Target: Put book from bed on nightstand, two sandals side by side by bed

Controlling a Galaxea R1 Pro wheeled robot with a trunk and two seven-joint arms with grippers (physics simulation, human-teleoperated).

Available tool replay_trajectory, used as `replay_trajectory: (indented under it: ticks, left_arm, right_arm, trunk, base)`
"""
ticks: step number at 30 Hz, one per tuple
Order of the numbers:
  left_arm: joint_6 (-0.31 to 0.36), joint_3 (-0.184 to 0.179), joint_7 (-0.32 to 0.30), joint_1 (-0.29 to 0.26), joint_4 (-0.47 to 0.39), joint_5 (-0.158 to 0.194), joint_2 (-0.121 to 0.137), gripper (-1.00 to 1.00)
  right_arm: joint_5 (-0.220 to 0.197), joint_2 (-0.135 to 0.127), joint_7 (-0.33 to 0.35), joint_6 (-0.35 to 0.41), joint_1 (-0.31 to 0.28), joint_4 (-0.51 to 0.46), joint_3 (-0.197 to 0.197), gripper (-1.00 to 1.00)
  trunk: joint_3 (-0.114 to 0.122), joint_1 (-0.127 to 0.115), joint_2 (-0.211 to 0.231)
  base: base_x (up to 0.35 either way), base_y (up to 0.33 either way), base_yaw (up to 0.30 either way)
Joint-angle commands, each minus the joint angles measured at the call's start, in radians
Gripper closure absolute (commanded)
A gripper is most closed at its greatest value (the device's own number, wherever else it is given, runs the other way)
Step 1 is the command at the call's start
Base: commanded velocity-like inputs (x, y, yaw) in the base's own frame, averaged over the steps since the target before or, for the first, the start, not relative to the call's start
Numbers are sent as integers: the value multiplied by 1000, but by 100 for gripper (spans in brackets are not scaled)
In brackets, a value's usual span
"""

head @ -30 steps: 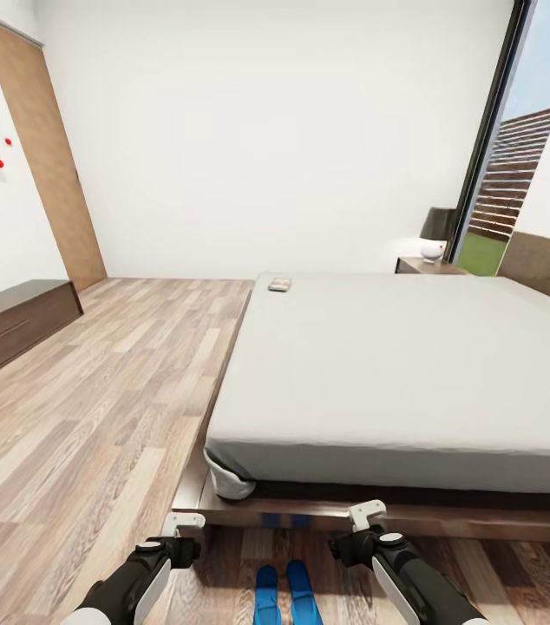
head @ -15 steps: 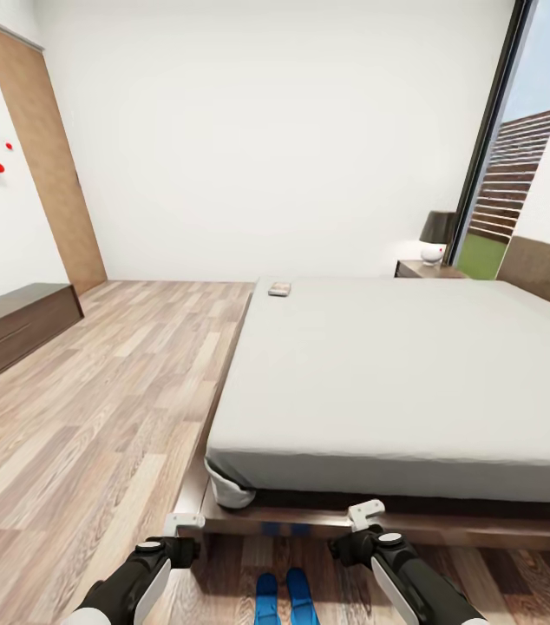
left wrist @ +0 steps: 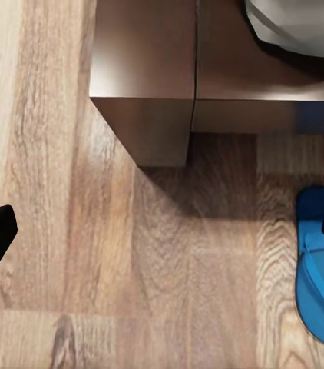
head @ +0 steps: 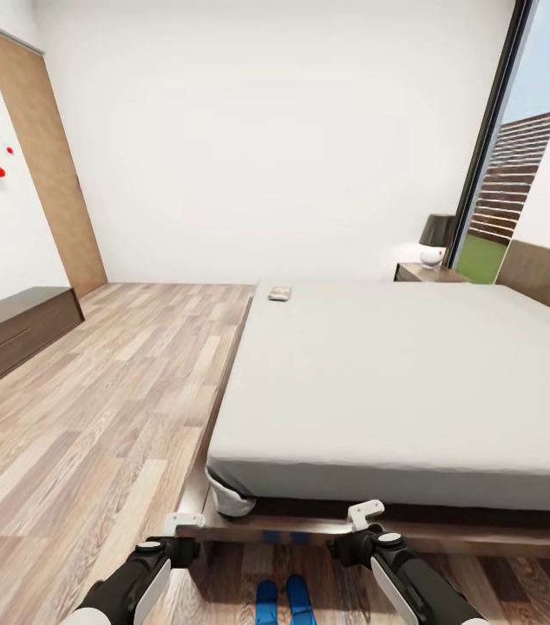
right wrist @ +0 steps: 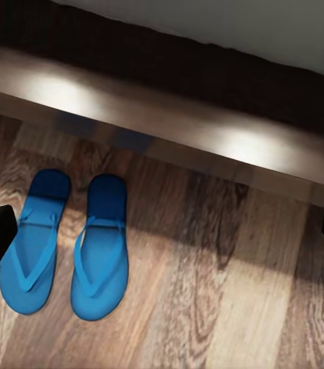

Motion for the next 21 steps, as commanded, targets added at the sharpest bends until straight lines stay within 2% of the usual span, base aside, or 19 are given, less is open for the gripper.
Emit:
replay_trajectory:
  ticks: [1, 21]
  left_arm:
    - [6, -8, 7, 0, -2, 5, 1, -100]
    - [4, -8, 7, 0, -2, 5, 1, -100]
  right_arm:
    - [-8, -1, -2, 4, -1, -2, 5, -100]
    - [-6, 0, -1, 5, -1, -1, 6, -100]
  trunk:
    - [2, -4, 7]
    - [65, -81, 147]
  base:
    - [0, 0, 0]
    - [0, 0, 0]
